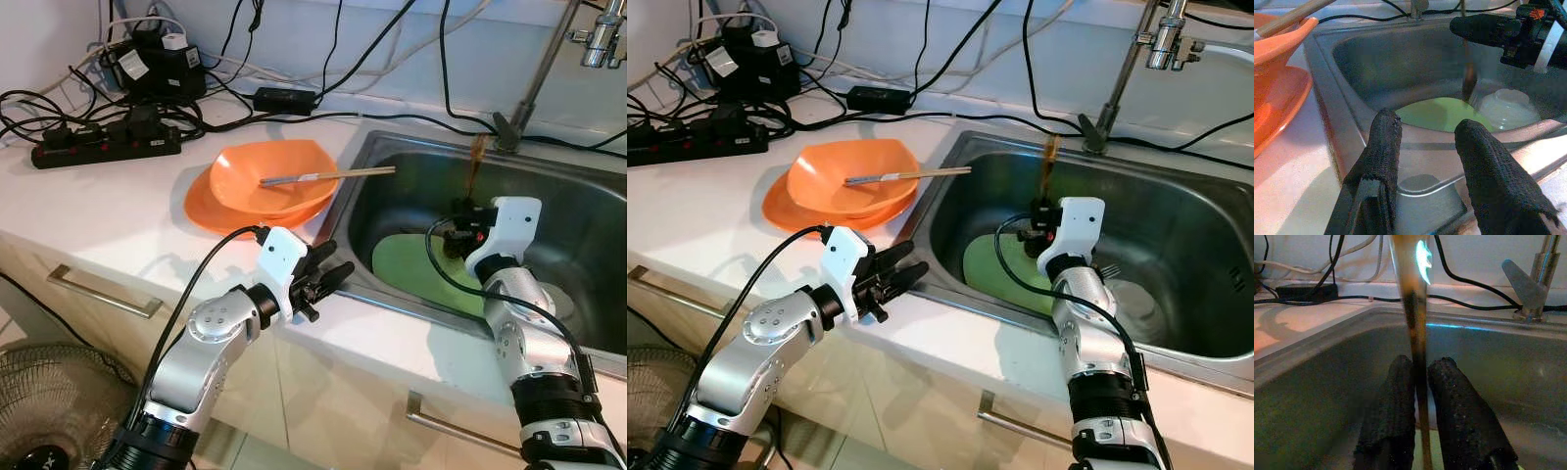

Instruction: Kitchen organization

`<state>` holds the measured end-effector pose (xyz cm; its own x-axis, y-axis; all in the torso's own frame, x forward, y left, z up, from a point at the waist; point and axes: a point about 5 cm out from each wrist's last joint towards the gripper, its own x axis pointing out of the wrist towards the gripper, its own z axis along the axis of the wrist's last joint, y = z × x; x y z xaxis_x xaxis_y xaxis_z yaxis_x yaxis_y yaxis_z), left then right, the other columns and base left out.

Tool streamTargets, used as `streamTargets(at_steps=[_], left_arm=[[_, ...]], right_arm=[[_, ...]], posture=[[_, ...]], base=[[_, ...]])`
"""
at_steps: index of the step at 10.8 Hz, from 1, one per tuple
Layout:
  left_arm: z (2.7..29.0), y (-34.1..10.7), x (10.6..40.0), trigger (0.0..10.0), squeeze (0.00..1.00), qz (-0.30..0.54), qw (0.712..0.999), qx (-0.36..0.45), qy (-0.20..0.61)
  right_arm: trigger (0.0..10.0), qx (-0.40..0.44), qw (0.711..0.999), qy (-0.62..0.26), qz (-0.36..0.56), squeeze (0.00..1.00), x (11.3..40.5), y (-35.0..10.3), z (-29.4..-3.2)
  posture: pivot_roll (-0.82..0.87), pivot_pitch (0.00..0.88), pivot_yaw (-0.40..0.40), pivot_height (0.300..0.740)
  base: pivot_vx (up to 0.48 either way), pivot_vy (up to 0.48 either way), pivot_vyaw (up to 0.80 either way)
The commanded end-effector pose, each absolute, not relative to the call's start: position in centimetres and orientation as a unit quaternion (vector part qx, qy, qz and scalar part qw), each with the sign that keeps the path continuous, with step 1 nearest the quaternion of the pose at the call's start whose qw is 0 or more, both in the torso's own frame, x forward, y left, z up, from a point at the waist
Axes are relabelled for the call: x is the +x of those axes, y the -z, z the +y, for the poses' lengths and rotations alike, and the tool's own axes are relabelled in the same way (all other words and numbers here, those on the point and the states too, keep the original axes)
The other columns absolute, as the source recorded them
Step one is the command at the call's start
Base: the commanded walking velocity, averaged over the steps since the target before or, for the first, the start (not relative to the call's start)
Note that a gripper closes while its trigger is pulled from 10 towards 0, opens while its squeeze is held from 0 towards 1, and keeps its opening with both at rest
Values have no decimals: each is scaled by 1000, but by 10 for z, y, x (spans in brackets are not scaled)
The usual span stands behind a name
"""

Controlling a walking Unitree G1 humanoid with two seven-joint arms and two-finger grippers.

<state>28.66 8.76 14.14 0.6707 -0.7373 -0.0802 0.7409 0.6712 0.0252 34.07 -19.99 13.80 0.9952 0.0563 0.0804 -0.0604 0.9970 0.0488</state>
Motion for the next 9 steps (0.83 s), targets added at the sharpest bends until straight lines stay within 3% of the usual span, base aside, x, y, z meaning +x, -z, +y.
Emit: streamTargets(at_steps=[1,5,6,7,8,9], left_arm=[[89,-133,287,10000,0,52,912,35,405],[89,-137,286,10000,0,50,904,39,422],[89,-137,286,10000,0,49,904,39,423],[87,-137,286,10000,0,48,903,38,425],[87,-137,285,10000,0,49,903,37,426],[86,-137,285,10000,0,49,902,36,427]], right_arm=[[10000,20,998,-38,-36,0,340,-135,-197],[10000,20,998,-43,-36,0,342,-135,-194],[10000,22,998,-43,-37,659,342,-135,-194],[10000,23,998,-41,-37,1000,341,-135,-194],[10000,20,998,-40,-37,694,341,-135,-195],[10000,20,998,-38,-36,0,341,-134,-195]], posture=[[201,45,-10,740],[205,31,-12,740],[203,33,-13,740],[204,35,-13,740],[203,38,-13,740],[202,39,-12,740]], base=[[0,0,0],[0,0,0],[0,0,0],[0,0,0],[0,0,0],[0,0,0]])
